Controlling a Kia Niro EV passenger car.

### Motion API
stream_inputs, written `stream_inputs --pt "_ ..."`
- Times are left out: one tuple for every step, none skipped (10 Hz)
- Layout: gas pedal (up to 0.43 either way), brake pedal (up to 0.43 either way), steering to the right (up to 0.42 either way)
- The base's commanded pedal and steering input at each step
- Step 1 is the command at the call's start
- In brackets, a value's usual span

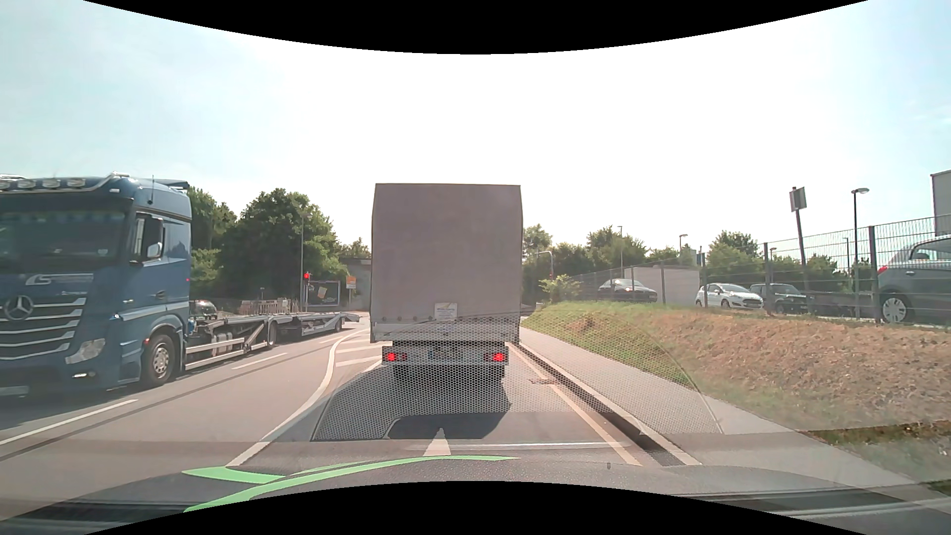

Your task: Follow the waypoints while adhering to traffic rules and regulations

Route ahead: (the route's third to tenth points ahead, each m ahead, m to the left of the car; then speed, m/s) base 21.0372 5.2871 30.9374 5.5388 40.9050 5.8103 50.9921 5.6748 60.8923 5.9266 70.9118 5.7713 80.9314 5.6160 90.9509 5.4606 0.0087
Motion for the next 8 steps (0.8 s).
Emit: stream_inputs --pt "0.000 0.274 0.003" --pt "0.000 0.280 0.003" --pt "0.000 0.280 0.003" --pt "0.000 0.280 0.003" --pt "0.000 0.280 0.003" --pt "0.000 0.280 0.003" --pt "0.000 0.280 0.003" --pt "0.000 0.274 0.003"
